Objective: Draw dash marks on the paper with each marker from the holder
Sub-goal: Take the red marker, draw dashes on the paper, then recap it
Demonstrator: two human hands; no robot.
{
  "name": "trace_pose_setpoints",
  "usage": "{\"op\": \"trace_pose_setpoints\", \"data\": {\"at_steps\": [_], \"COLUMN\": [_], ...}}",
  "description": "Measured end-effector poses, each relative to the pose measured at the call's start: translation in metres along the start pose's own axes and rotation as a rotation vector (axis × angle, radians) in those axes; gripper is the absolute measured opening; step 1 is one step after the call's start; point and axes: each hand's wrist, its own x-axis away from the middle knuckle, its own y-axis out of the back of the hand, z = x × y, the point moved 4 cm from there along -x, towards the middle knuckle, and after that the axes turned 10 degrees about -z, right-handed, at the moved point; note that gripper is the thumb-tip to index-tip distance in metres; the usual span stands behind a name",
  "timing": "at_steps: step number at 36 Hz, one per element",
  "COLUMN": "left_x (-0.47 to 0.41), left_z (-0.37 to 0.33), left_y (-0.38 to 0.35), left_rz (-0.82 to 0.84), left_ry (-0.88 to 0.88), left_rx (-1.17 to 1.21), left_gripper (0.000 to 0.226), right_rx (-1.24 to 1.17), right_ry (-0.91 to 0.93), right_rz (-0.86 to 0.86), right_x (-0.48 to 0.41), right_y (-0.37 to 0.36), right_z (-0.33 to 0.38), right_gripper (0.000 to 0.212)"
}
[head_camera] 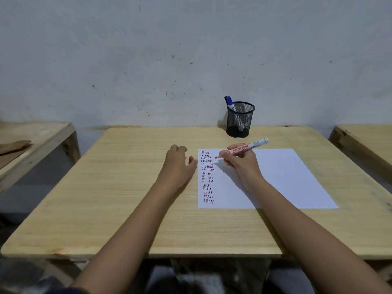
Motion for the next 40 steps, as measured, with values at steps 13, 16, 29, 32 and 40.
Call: {"op": "trace_pose_setpoints", "data": {"at_steps": [13,16,29,32,40], "left_x": [0.055,0.054,0.056,0.056,0.056], "left_z": [-0.007,-0.003,-0.004,-0.004,-0.004], "left_y": [-0.012,-0.015,-0.014,-0.013,-0.013], "left_rz": [0.170,0.190,0.210,0.220,0.231], "left_ry": [-0.318,-0.288,-0.243,-0.233,-0.219], "left_rx": [-0.046,-0.089,-0.098,-0.098,-0.092], "left_gripper": [0.046,0.055,0.058,0.059,0.059], "right_rx": [0.191,0.194,0.281,0.298,0.333], "right_ry": [0.026,0.034,0.081,0.083,0.083], "right_rz": [-0.025,0.013,0.035,0.026,0.030], "right_x": [0.029,0.032,0.030,0.028,0.027], "right_y": [-0.015,-0.019,-0.020,-0.020,-0.020], "right_z": [0.002,0.006,0.003,0.002,0.000], "right_gripper": [0.013,0.014,0.013,0.013,0.012]}}
